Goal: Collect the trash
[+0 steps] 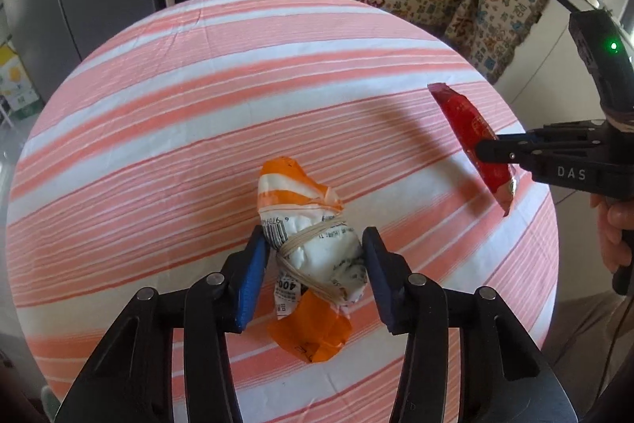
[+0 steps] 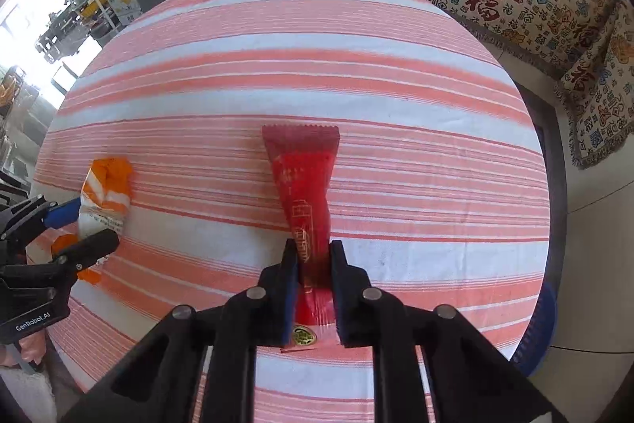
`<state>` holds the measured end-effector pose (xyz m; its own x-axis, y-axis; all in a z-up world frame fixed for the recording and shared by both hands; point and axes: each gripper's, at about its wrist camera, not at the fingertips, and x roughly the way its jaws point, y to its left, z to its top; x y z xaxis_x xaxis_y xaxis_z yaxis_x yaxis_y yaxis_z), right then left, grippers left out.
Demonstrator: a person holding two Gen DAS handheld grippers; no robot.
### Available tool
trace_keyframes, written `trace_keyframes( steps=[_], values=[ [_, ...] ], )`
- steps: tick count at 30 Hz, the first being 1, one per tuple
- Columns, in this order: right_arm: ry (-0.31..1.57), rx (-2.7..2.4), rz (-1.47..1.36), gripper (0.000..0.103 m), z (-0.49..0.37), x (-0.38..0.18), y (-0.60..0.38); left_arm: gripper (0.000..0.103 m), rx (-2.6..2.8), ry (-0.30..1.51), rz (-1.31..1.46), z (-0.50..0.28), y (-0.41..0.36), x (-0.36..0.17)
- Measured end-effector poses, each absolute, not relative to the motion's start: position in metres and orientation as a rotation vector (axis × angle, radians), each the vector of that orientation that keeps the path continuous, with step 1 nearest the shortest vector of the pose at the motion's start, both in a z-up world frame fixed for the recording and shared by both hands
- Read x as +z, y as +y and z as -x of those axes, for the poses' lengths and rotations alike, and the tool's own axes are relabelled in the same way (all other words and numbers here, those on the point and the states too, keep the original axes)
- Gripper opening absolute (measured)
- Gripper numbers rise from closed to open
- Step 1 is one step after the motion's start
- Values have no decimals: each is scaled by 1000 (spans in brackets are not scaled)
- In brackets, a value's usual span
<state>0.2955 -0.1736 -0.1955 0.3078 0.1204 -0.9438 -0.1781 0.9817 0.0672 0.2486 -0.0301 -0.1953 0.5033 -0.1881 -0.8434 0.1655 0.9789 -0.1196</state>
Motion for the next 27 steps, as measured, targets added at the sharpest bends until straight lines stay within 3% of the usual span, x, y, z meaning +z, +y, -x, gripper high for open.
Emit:
trace_keyframes(
  steps=[11, 27],
  values=[
    [1132, 190, -45, 14, -250, -145, -209, 48, -283, 927, 47, -223, -59, -154],
    [1086, 135, -145, 13, -202, -122, -274, 48, -426, 881, 7, -203, -141, -129]
  ],
)
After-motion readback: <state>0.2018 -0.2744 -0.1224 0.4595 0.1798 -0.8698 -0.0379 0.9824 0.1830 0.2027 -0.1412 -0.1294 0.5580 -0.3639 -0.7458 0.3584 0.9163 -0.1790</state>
